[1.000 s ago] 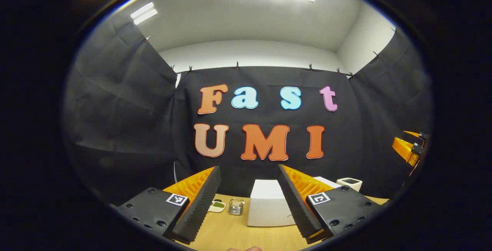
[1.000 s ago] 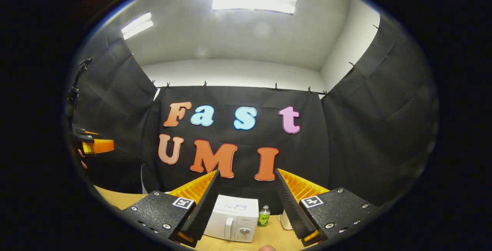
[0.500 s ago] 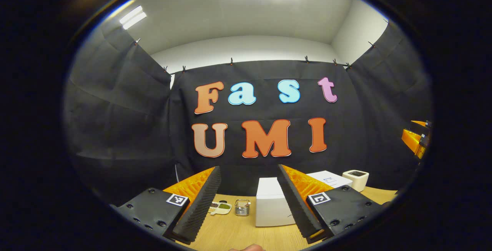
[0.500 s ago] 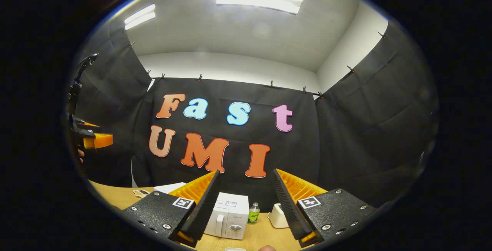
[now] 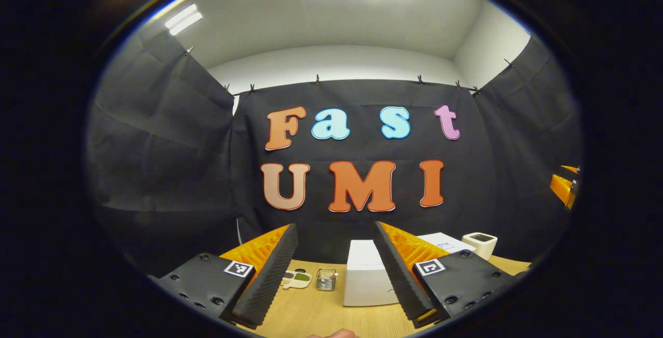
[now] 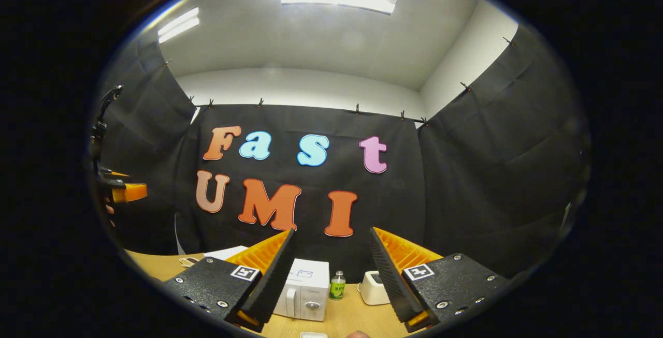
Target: Open the microwave oven with the left hand, put the food in, and close the microwave oven.
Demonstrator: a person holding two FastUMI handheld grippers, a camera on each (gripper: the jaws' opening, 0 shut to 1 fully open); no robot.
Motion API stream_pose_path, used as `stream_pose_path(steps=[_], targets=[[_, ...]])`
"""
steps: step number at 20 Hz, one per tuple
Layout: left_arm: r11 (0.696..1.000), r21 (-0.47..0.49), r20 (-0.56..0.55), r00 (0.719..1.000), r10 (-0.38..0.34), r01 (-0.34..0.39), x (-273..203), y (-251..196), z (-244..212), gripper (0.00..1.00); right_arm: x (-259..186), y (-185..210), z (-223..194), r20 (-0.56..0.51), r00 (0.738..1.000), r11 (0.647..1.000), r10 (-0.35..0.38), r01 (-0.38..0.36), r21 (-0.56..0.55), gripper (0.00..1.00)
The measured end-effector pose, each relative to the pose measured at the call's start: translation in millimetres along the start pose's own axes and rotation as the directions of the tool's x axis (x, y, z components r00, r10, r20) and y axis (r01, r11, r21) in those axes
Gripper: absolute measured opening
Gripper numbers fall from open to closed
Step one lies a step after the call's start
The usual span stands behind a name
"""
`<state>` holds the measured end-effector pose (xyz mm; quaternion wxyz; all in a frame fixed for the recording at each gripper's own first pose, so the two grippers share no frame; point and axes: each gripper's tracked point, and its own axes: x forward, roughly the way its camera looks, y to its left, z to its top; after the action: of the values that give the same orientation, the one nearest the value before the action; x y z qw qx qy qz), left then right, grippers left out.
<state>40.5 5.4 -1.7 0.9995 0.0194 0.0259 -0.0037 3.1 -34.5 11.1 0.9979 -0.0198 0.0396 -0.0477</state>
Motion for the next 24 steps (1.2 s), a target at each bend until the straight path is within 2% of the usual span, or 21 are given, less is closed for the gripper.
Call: stream_pose_path(steps=[1,2,5,8,10,11,13,14,16,17,21,23,24], targets=[[1.000,-0.005,-0.007,1.000,-0.002,0.002,1,-3,-2,0.98,0,-1,0,0.002,1.000,1.000,-0.003,0.003,0.000,0.86],[1.000,-0.011,-0.010,1.000,-0.009,0.009,2,-9,-6,0.94,0,-2,1,0.003,1.000,1.000,-0.006,0.006,0.002,0.86],[0.999,-0.023,-0.034,0.998,-0.043,0.043,6,-31,-19,0.94,0,-6,-6,-0.012,1.000,1.000,0.001,-0.001,-0.001,0.86],[0.997,-0.036,-0.061,0.996,-0.071,0.069,12,-53,-39,0.94,-2,-10,-15,-0.031,1.000,1.000,0.004,-0.004,-0.004,0.96],[0.996,-0.038,-0.066,0.994,-0.087,0.084,14,-72,-51,0.98,-5,-13,-18,-0.030,0.999,1.000,0.011,-0.011,-0.010,0.93],[0.995,-0.033,-0.072,0.993,-0.097,0.095,15,-83,-59,0.94,-7,-16,-21,-0.033,0.999,1.000,0.011,-0.011,-0.017,0.93],[0.993,-0.031,-0.085,0.990,-0.115,0.113,20,-104,-76,0.98,-9,-22,-28,-0.045,0.999,1.000,0.002,-0.003,-0.028,0.94],[0.993,-0.039,-0.091,0.989,-0.117,0.114,23,-114,-84,0.94,-9,-26,-32,-0.051,0.999,1.000,-0.006,0.004,-0.029,0.94],[0.988,-0.055,-0.108,0.982,-0.152,0.147,25,-142,-103,0.94,-13,-33,-39,-0.069,0.998,1.000,-0.009,0.008,-0.018,0.95],[0.985,-0.053,-0.115,0.979,-0.170,0.165,26,-154,-113,0.98,-16,-35,-42,-0.078,0.997,1.000,-0.009,0.008,-0.010,0.95],[0.972,-0.041,-0.136,0.962,-0.235,0.232,27,-204,-145,0.98,-20,-60,-57,-0.097,0.994,0.999,-0.051,0.049,-0.018,0.95],[0.963,-0.052,-0.155,0.950,-0.271,0.266,29,-229,-164,0.94,-24,-65,-65,-0.113,0.992,0.999,-0.050,0.050,-0.005,0.94],[0.957,-0.056,-0.169,0.942,-0.290,0.285,29,-242,-174,0.98,-26,-67,-68,-0.118,0.992,0.999,-0.047,0.048,0.000,0.95]])
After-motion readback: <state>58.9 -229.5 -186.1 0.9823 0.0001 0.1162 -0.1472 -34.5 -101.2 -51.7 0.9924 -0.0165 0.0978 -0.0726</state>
